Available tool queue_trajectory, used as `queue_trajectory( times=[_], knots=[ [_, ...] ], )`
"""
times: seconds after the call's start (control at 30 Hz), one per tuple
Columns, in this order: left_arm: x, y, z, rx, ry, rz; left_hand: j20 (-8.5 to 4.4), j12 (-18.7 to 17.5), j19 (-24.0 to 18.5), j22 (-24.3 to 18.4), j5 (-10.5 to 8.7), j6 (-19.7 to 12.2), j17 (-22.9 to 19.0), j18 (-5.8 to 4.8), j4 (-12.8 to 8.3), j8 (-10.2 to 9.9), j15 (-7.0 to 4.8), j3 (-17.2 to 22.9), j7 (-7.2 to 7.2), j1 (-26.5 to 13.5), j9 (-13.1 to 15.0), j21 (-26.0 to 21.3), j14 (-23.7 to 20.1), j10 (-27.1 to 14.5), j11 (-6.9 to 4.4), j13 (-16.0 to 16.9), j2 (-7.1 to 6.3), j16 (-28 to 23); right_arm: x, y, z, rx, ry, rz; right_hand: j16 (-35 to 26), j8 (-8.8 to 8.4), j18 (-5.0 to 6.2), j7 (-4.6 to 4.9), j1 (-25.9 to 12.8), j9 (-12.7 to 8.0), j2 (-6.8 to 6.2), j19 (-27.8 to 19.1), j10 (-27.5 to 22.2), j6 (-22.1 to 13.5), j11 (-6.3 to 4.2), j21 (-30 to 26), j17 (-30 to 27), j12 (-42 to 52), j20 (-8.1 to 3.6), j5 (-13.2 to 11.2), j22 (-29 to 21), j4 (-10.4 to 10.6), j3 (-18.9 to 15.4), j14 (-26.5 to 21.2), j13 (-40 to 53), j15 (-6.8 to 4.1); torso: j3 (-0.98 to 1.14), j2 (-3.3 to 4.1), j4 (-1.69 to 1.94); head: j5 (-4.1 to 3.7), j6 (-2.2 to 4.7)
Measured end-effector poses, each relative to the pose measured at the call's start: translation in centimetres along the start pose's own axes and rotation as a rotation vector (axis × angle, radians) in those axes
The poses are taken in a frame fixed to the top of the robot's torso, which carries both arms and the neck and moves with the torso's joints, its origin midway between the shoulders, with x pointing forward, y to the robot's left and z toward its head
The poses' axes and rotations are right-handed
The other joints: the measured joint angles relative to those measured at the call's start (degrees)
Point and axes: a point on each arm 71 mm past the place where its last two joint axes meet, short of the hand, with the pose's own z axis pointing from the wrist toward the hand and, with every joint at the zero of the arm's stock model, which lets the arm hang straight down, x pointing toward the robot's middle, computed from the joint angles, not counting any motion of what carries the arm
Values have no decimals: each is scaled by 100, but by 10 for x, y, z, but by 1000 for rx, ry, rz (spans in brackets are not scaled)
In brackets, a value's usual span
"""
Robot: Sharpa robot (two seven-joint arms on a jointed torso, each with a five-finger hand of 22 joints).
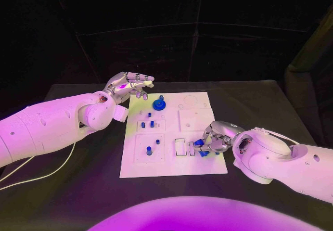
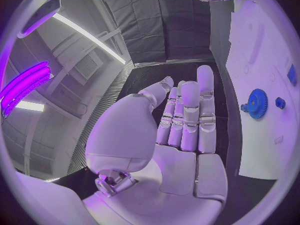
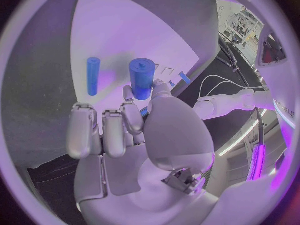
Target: Assemble the parts on the task board
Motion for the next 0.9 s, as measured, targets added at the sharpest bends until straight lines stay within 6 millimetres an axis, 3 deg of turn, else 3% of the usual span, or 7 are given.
queue_trajectory(
  times=[0.37, 0.57, 0.9],
  knots=[
    [1, 0, 0, -2, 4, -2, 0, 0, 0, -5, 0, 0, 0, 0, 16, 0, 0, -16, 0, 0, 0, 0, 0, -21, 21, 0, 0, 0, 0, 17, 0, -34, -32, 88, 59, 63, 0, -5, -80, 49, 78, 21, 31, 78, -31, 0, -1, 0, -21, 12, 34, 24, -73, 19, 31, -21, -4, 0, 14, 13, 9],
    [1, 0, 0, -2, 5, -2, 0, 0, 0, -5, 0, 0, 1, 0, 16, 0, 0, -15, 0, 0, 0, 0, 0, -20, 21, 0, 0, 0, 5, 25, 7, -36, -10, 95, 59, 66, 0, -71, -264, 117, 199, 42, 51, 216, -51, 0, -1, -24, -42, -449, 34, 24, -159, 20, 37, -63, -6, 0, 14, 28, 7],
    [2, 0, 0, -4, 9, -4, 0, 0, 0, -4, 0, 0, -10, 0, 16, 0, 21, -15, 0, 0, 0, -23, -20, -20, 21, 0, 0, 0, 13, 35, 18, -22, 30, 85, 59, 66, 0, -105, -332, 175, 267, 36, 72, 288, -71, 0, -2, -59, -48, -650, 33, 25, -263, 20, 60, -63, -4, 6, 14, 54, 11]
  ],
)
